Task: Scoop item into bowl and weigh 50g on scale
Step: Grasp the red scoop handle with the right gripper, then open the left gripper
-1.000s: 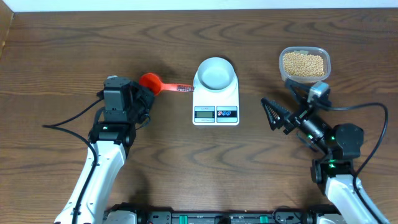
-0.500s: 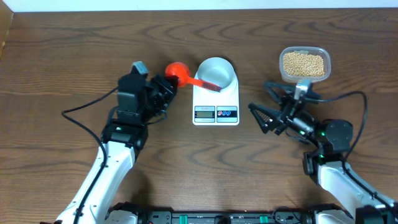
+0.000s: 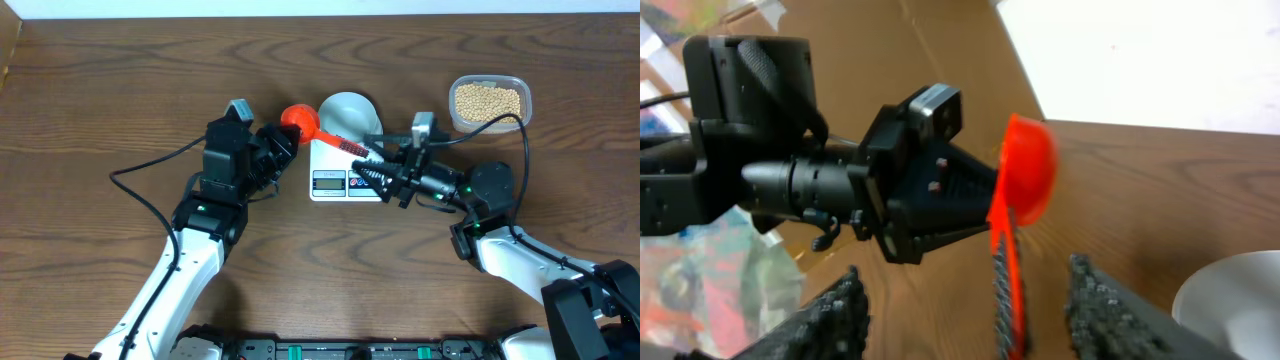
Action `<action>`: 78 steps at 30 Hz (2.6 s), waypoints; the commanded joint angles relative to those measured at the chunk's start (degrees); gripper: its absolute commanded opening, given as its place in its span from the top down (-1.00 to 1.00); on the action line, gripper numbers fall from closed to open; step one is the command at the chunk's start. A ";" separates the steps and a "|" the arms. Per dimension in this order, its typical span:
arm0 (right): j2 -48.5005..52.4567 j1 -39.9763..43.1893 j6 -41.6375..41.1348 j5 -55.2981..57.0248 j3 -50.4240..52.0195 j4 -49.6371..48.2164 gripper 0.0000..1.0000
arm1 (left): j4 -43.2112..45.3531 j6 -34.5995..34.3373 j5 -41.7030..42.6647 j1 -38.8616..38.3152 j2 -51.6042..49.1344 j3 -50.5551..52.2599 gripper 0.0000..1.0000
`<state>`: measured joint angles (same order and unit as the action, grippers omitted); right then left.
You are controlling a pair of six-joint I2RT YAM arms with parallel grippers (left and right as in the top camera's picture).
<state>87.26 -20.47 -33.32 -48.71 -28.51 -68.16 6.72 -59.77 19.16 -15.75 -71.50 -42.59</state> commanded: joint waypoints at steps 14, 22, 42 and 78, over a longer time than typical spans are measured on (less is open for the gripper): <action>0.20 -0.63 2.05 0.70 -1.55 1.11 0.49 | 2.84 2.34 -2.08 -5.14 0.39 -1.27 0.85; 0.20 -0.63 0.92 0.33 -1.55 1.14 0.72 | 2.84 4.07 -1.64 -5.64 0.39 -1.27 0.86; 0.20 -0.63 -0.11 -0.94 -1.55 1.14 0.98 | 2.84 5.33 -1.86 -7.06 0.39 -1.27 0.86; 0.20 -0.63 -0.09 -0.94 -1.55 1.11 0.98 | 2.86 5.31 -2.27 -7.82 0.39 -1.27 0.85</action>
<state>87.26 -20.71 -33.67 -49.08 -28.95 -66.87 9.30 -55.46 16.36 -22.52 -71.50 -42.59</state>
